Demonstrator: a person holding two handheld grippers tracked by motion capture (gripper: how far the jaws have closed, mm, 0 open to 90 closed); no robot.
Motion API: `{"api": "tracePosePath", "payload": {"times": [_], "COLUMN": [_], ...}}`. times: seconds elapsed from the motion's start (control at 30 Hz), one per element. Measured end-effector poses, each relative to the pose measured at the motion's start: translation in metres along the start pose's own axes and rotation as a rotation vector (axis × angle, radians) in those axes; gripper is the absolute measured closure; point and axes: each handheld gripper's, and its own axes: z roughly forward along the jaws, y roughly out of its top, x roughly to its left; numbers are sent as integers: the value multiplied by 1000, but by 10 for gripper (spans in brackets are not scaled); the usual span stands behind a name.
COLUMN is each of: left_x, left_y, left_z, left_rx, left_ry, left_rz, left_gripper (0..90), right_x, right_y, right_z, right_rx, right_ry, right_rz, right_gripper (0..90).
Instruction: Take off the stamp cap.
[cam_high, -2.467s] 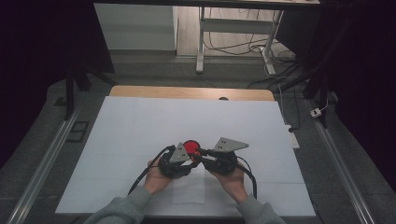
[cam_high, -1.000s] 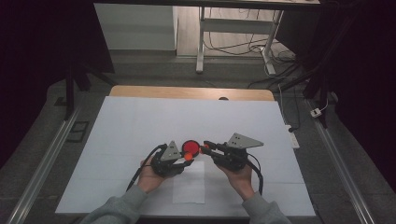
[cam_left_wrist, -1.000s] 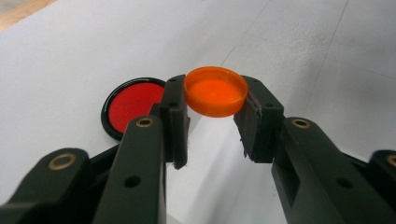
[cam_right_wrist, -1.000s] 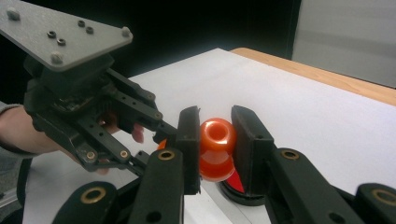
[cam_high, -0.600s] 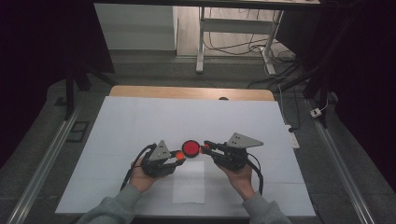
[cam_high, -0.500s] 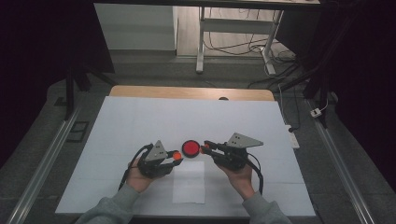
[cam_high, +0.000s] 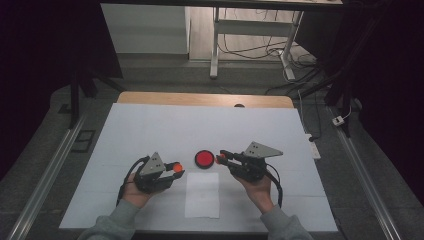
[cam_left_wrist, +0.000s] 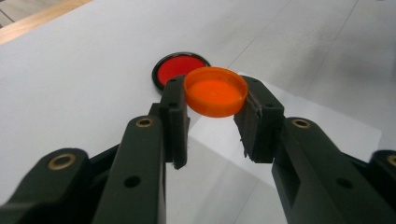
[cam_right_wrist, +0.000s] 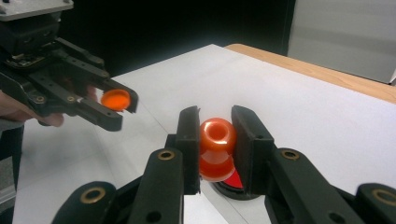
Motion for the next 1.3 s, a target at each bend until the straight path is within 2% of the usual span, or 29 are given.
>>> {"api": "tracePosePath", "payload": {"times": [0.2, 0.83, 1.1, 1.3], "left_x": [5, 16, 18, 20], "left_y": [-13, -46, -54, -58], "left_z": [-15, -56, -65, -65], "left_rx": [-10, -39, -39, -30], "left_ry": [21, 81, 93, 97], "left_rz": [-40, -121, -139, -146], "left_gripper": [650, 650, 649, 649], "right_x": [-1, -3, -4, -5], "right_y": [0, -1, -1, -1], "right_z": [0, 0, 0, -1], "right_rx": [0, 3, 6, 0], "right_ry": [-3, -20, -26, -34], "right_rz": [0, 1, 4, 4], "right_gripper": [725, 724, 723, 724]}}
